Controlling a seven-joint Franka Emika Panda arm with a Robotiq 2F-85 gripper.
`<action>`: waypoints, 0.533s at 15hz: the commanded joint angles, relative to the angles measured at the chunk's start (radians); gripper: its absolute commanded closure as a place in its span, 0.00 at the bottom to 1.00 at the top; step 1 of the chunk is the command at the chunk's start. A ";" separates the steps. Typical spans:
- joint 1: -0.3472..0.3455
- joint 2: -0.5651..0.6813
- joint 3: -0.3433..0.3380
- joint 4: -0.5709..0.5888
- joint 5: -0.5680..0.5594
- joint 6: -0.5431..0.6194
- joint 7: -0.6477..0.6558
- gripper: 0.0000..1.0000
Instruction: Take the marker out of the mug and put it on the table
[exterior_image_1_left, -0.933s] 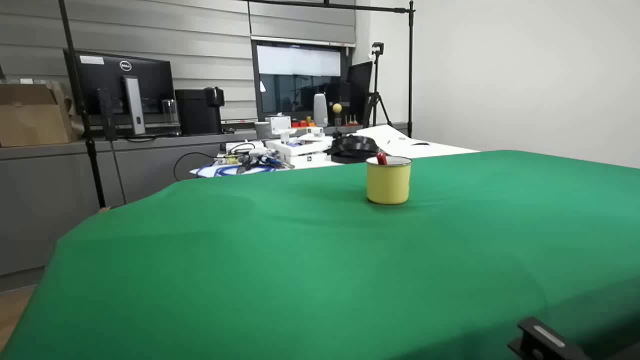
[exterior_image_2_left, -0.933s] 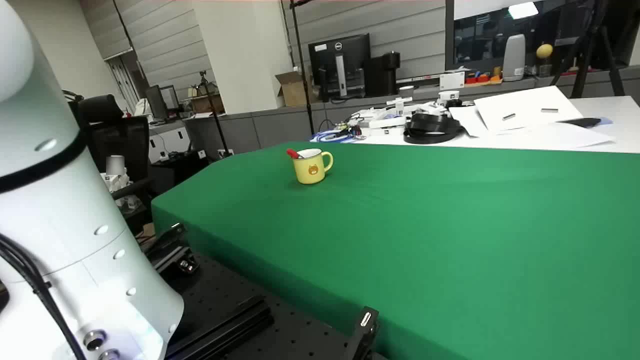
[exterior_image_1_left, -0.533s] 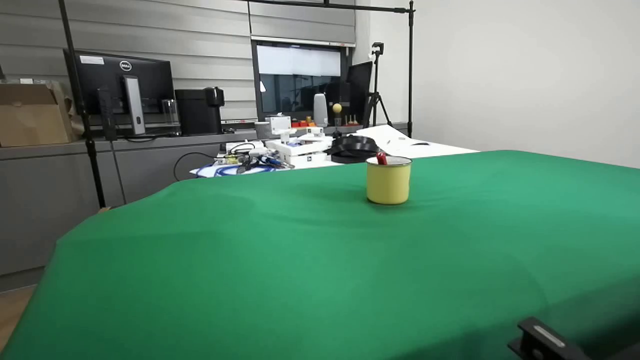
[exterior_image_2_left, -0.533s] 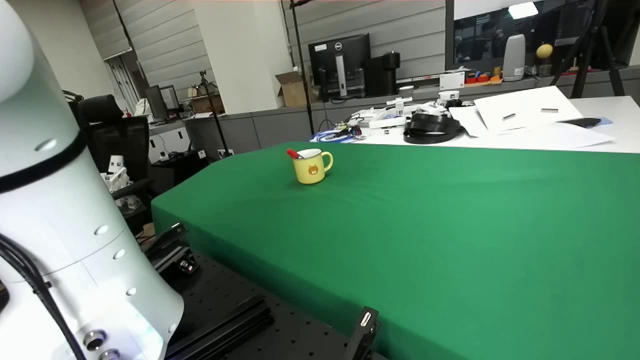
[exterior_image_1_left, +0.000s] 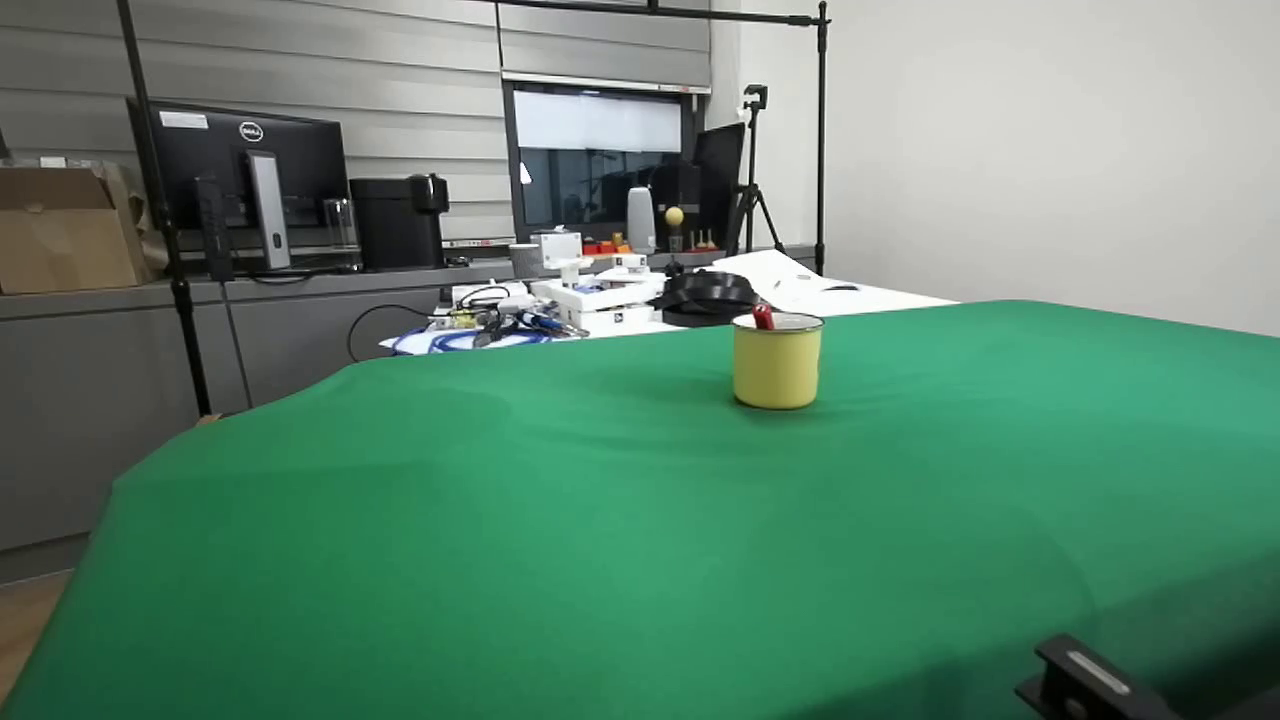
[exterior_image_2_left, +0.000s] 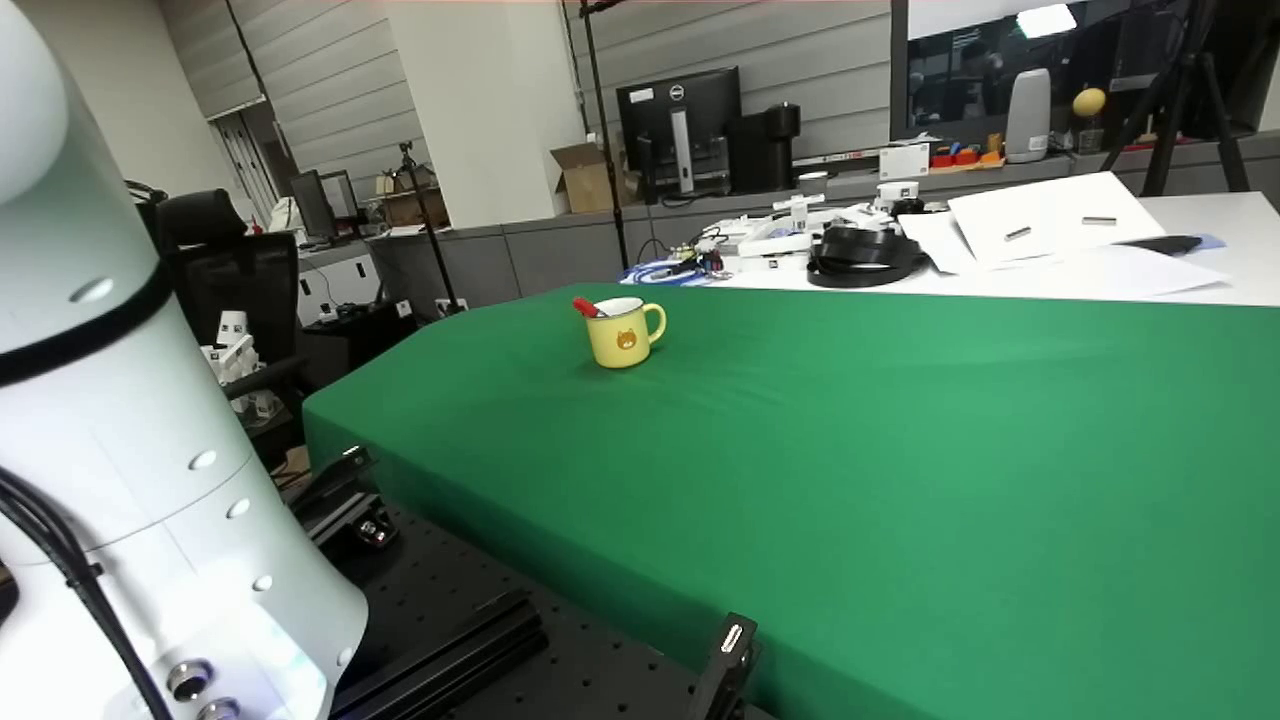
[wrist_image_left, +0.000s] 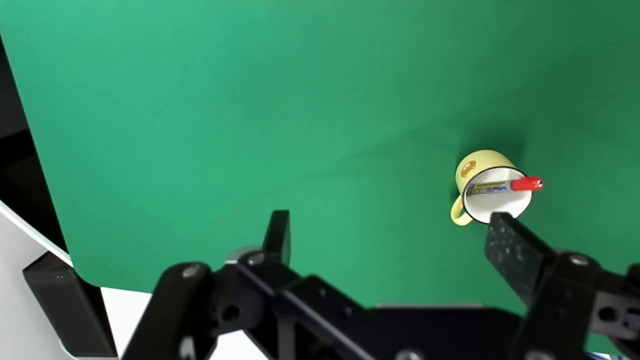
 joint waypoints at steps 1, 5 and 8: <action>0.013 0.041 0.031 0.004 -0.030 0.059 0.044 0.00; 0.043 0.122 0.110 -0.011 -0.060 0.178 0.090 0.00; 0.073 0.194 0.181 -0.032 -0.097 0.259 0.143 0.00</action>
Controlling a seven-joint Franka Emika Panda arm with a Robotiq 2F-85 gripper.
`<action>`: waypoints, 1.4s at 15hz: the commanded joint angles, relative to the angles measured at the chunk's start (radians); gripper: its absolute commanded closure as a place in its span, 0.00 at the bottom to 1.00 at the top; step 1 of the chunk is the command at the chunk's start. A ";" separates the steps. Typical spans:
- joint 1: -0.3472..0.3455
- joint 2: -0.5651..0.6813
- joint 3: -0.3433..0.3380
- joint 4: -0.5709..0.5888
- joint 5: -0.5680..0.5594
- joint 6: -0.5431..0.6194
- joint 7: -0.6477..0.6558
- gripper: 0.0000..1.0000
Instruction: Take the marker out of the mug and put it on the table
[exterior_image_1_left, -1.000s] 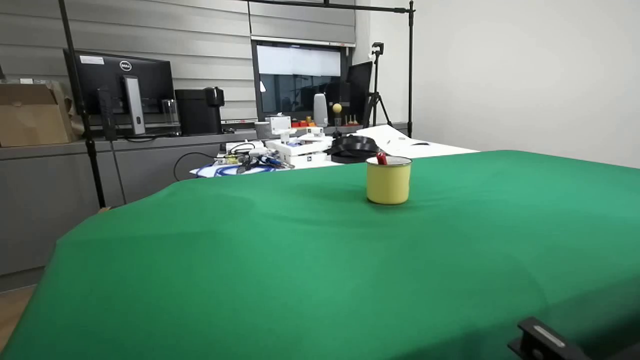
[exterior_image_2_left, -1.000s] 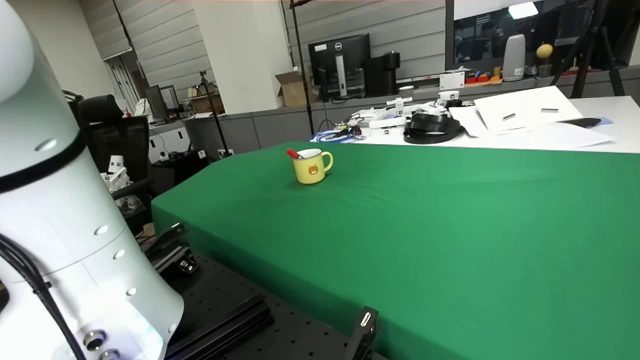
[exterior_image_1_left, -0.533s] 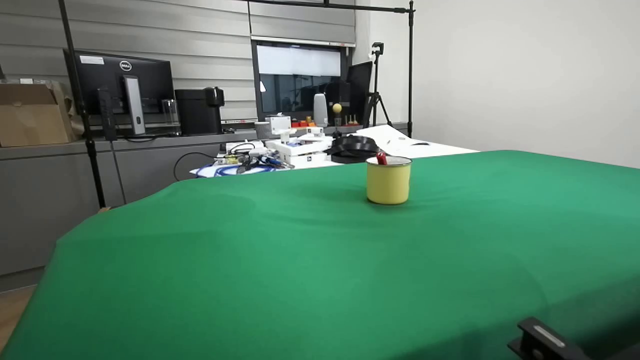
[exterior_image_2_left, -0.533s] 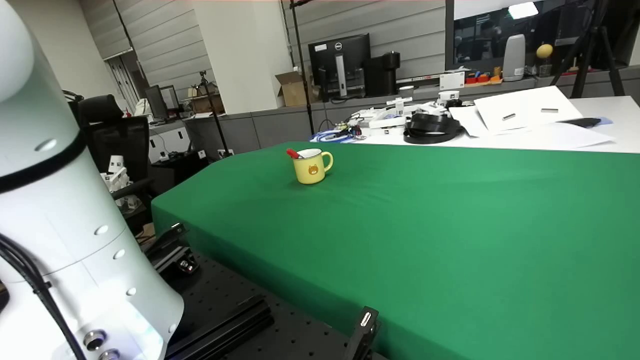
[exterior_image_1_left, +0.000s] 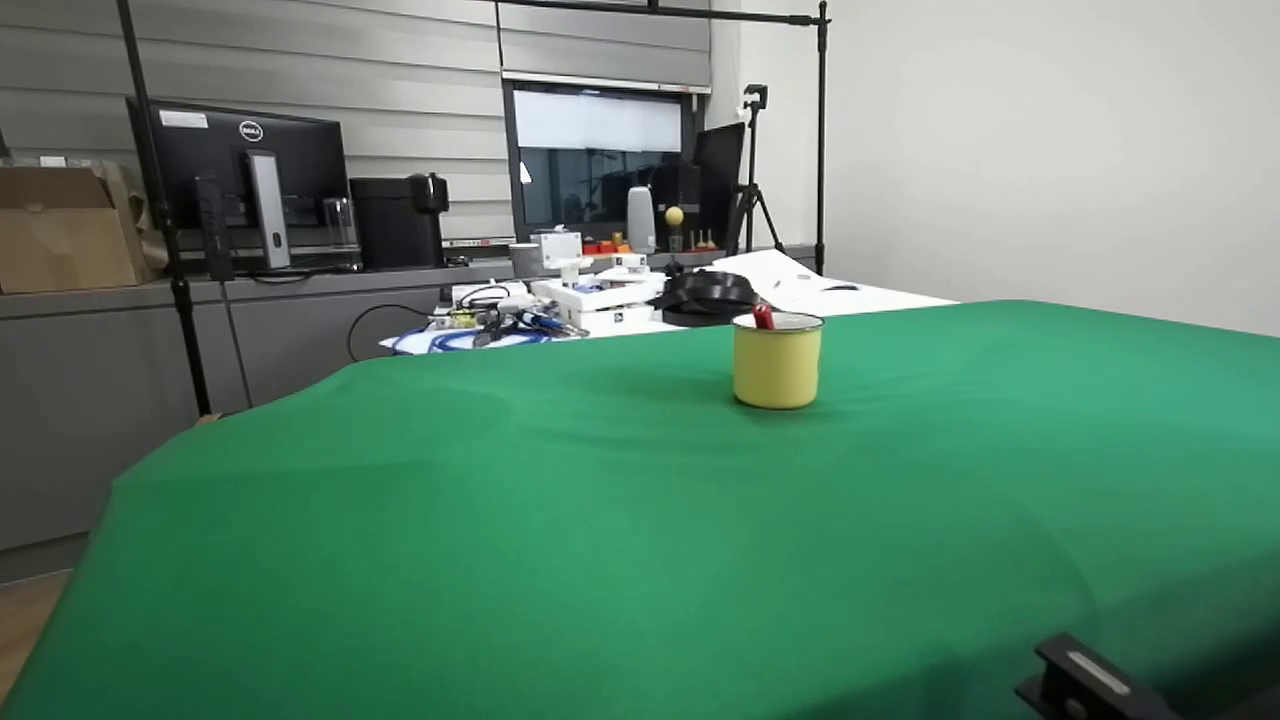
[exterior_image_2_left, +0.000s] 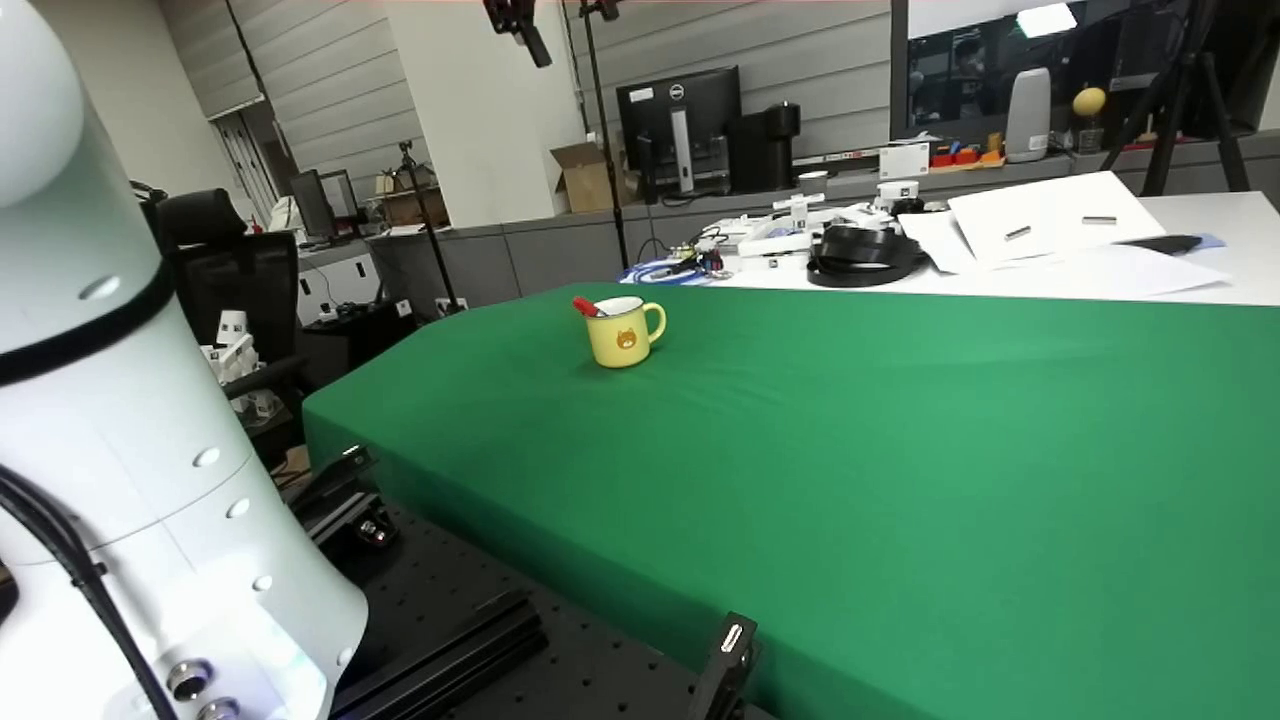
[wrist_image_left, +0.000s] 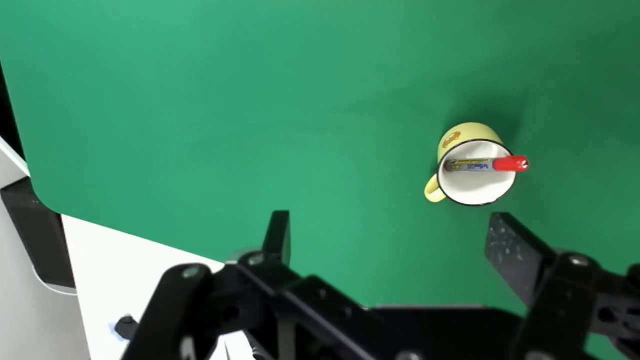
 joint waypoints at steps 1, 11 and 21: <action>0.039 0.087 0.078 -0.017 -0.071 0.092 0.099 0.00; 0.120 0.296 0.192 -0.111 -0.314 0.318 0.223 0.00; 0.163 0.412 0.161 -0.170 -0.529 0.470 0.262 0.00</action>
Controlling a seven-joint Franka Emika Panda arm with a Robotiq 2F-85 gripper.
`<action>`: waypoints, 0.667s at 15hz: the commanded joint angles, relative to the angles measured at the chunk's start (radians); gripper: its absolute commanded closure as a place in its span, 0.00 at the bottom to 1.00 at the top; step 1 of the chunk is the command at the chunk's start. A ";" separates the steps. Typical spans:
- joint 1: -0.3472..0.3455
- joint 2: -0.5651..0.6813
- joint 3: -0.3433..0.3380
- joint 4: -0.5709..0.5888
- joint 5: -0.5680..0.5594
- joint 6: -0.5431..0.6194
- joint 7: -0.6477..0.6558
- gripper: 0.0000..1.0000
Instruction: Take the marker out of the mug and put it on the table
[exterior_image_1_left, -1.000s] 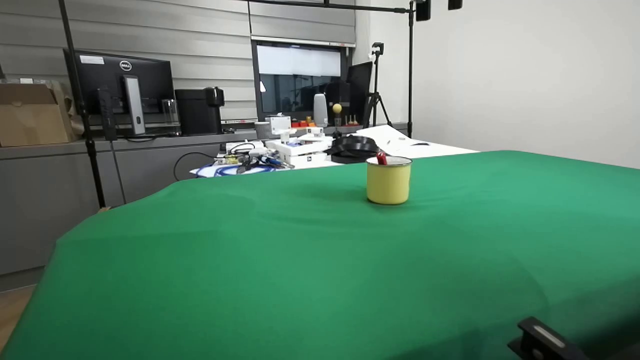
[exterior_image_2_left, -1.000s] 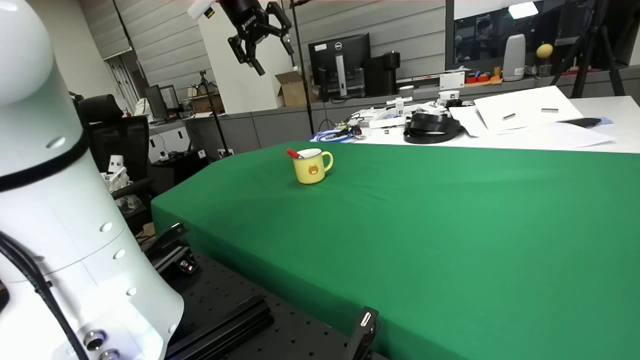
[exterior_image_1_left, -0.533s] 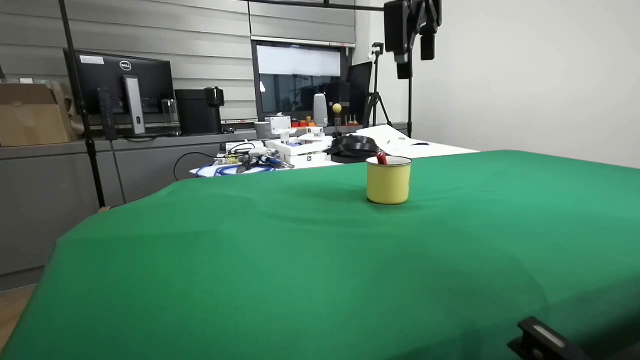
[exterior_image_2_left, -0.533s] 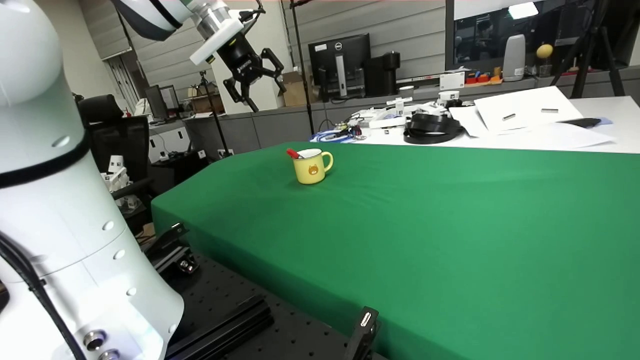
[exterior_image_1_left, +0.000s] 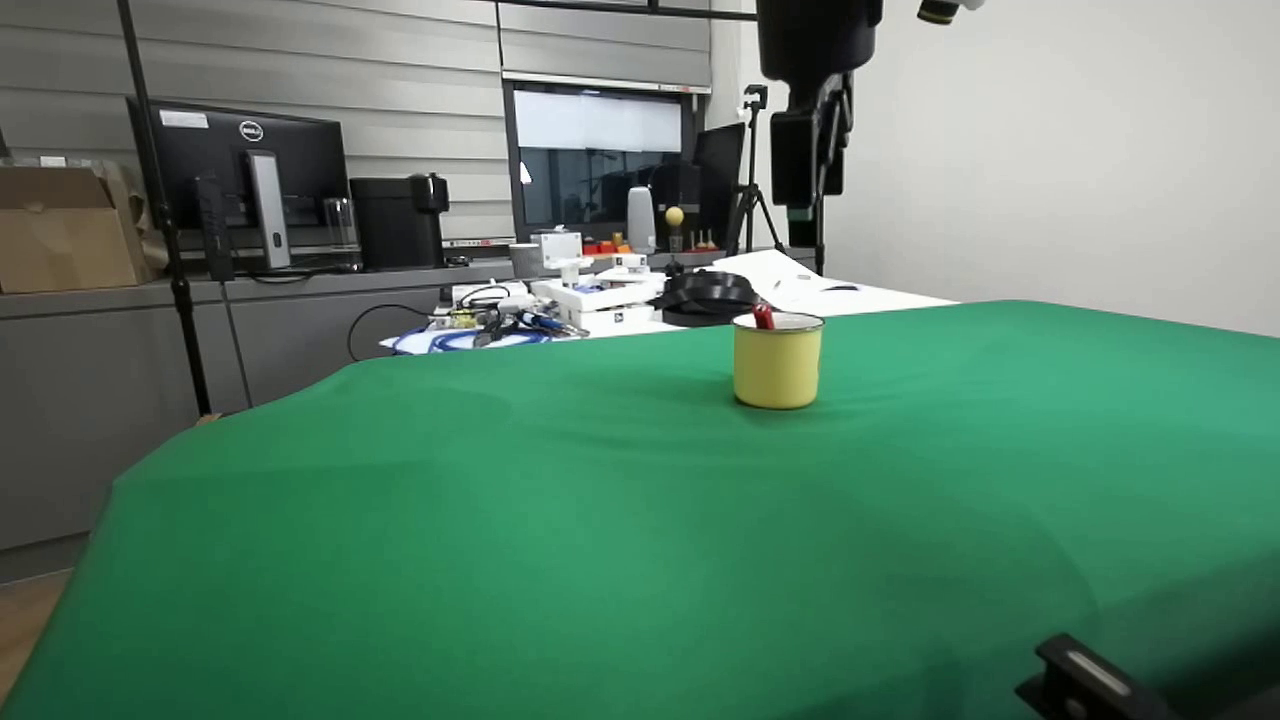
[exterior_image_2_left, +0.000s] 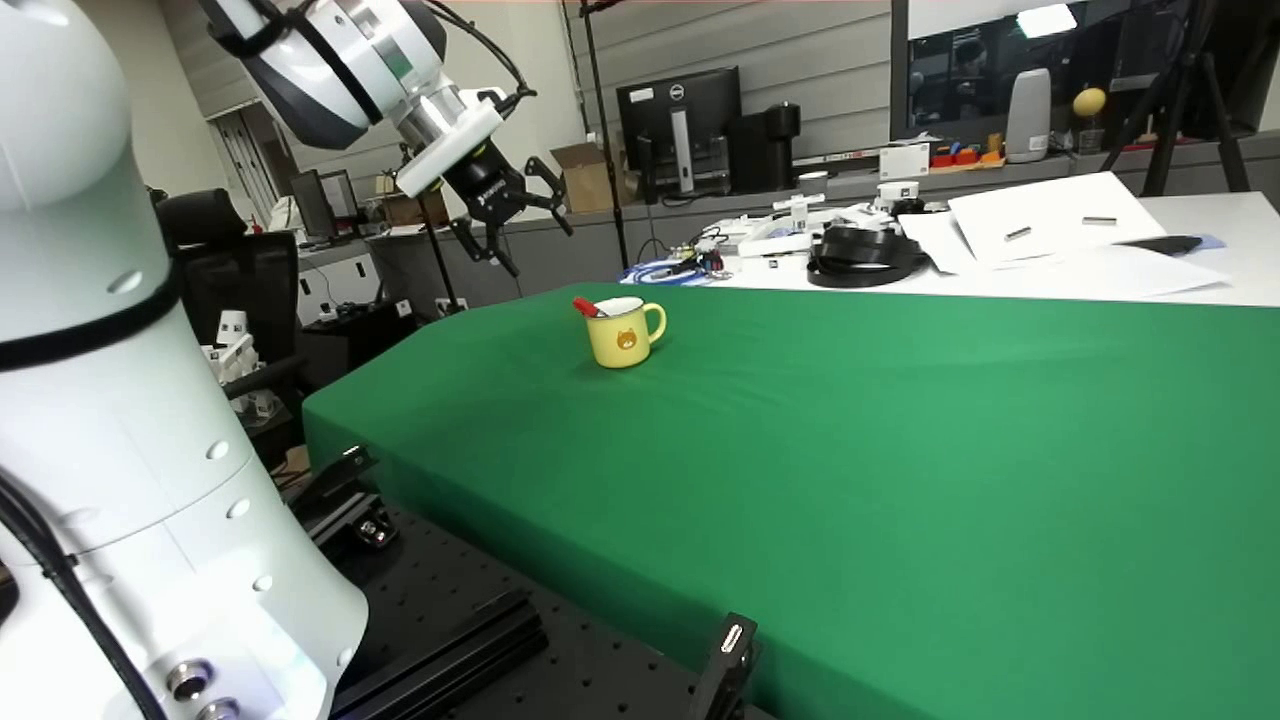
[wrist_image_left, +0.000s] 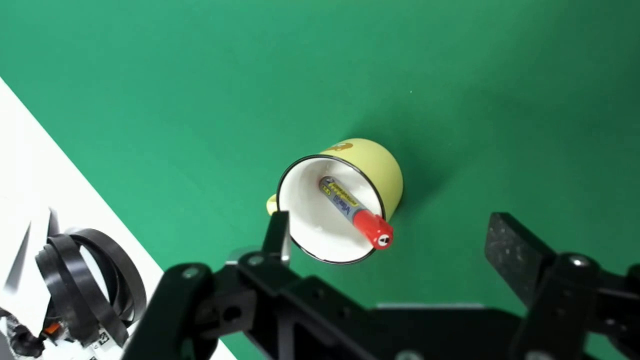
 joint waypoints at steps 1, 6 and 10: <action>0.030 0.009 -0.030 0.001 -0.001 0.001 0.000 0.00; 0.031 0.014 -0.031 0.001 -0.006 0.007 0.001 0.00; 0.033 0.034 -0.031 0.027 -0.104 -0.034 0.038 0.00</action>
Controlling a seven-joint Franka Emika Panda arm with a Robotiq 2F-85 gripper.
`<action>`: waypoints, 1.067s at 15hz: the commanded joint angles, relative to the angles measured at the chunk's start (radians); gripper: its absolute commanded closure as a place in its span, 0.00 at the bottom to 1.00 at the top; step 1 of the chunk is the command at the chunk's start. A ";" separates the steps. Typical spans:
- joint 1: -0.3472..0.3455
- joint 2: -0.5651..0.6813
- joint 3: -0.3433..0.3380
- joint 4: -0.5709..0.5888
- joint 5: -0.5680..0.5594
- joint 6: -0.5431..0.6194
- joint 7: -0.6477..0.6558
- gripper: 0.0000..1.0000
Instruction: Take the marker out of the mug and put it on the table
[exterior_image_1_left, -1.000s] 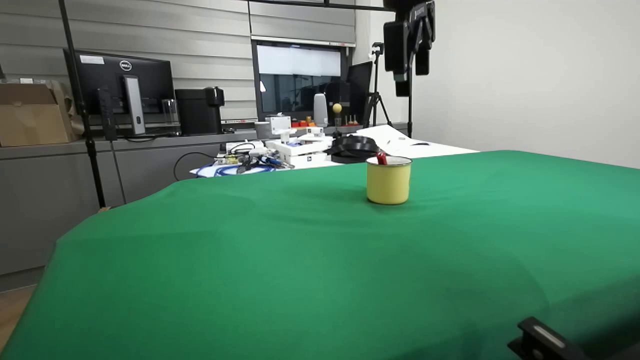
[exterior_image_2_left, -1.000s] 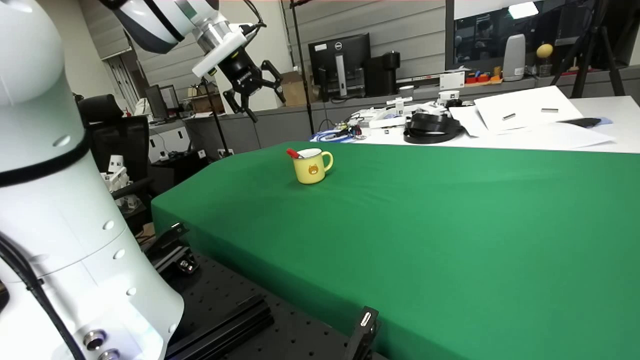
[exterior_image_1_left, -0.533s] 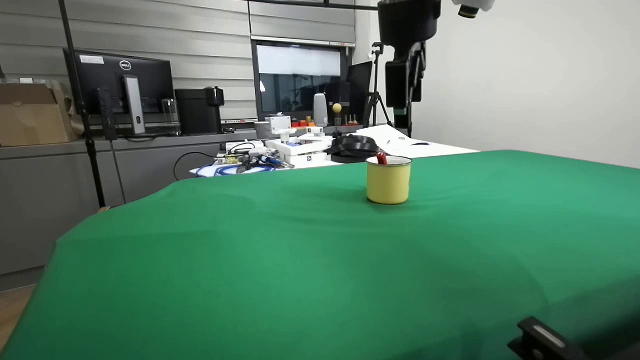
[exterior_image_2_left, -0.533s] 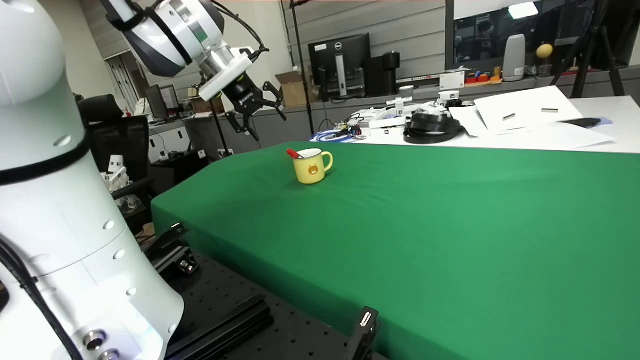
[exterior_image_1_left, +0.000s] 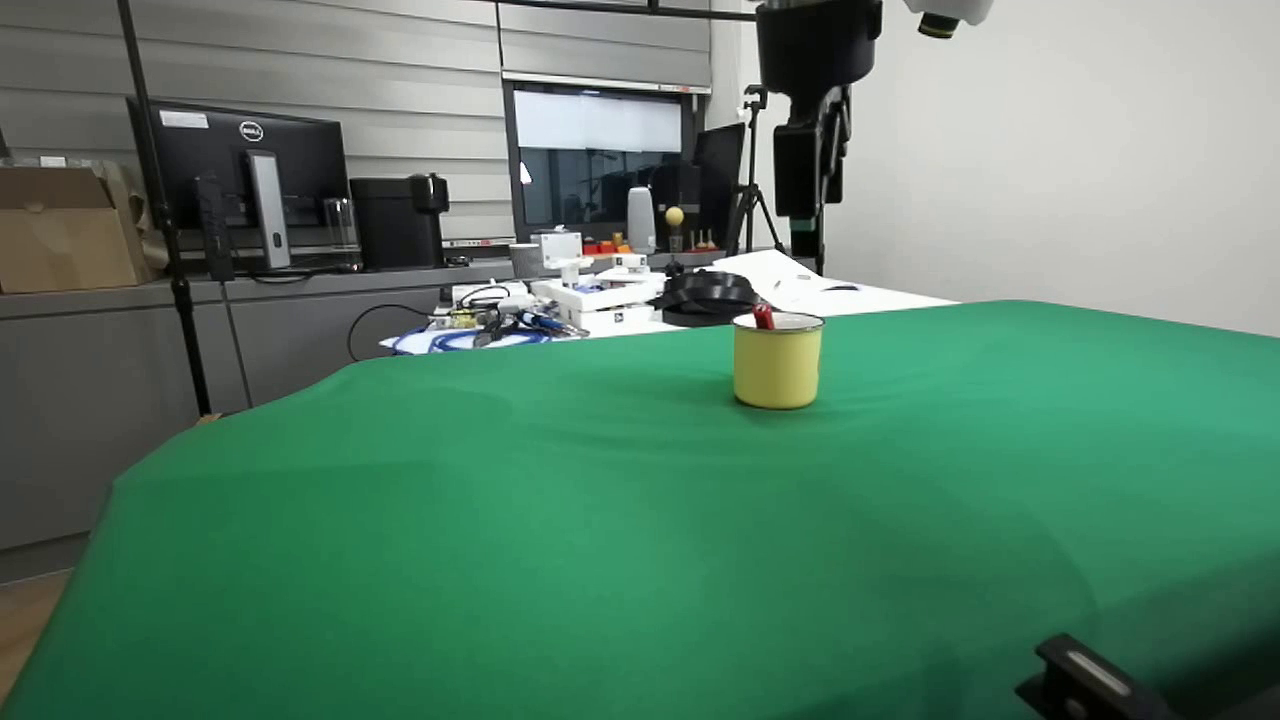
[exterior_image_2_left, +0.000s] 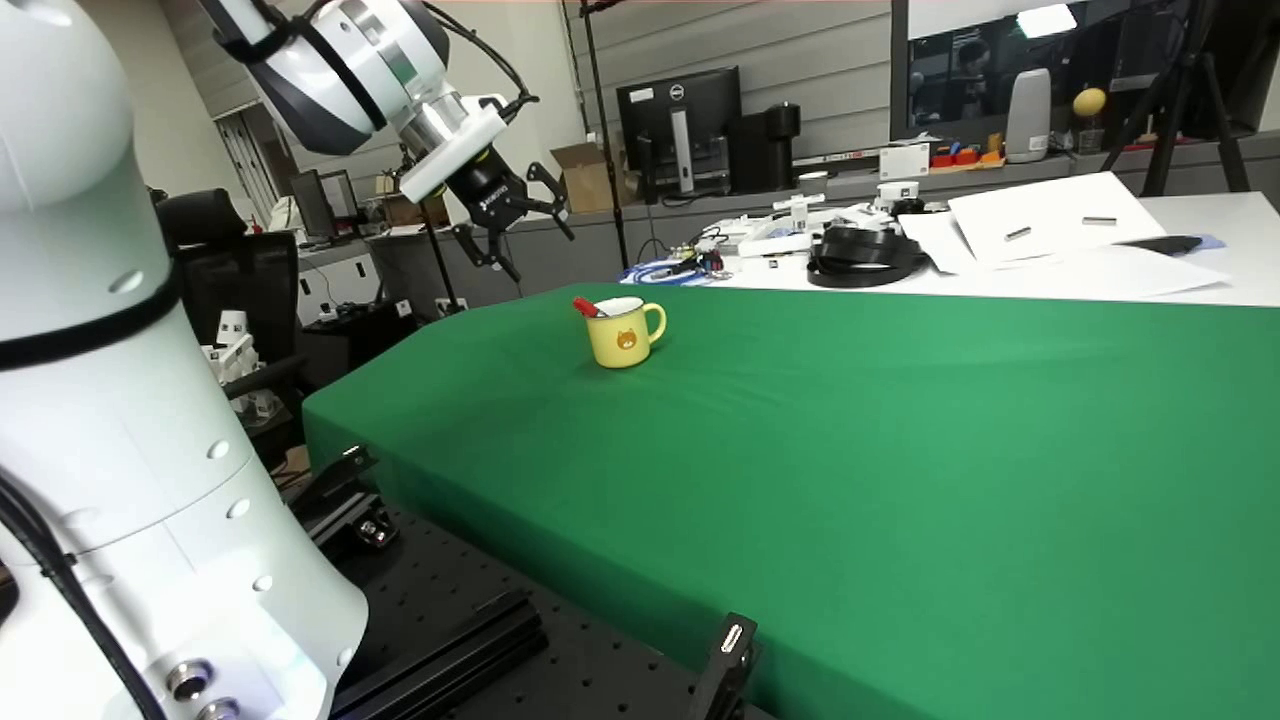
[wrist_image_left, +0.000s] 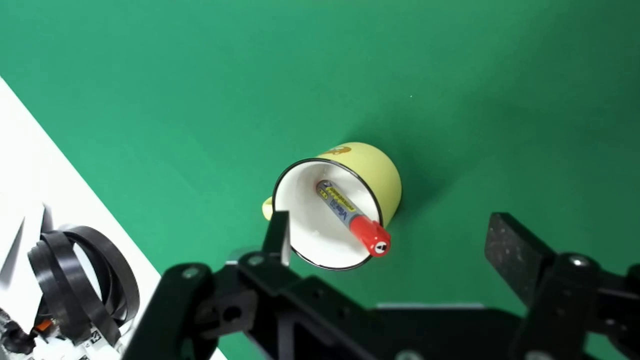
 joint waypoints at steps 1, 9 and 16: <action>0.027 0.025 -0.022 0.033 -0.112 -0.046 0.049 0.00; 0.044 0.099 -0.054 0.058 -0.311 0.002 0.100 0.00; 0.033 0.187 -0.053 0.121 -0.499 0.034 0.214 0.00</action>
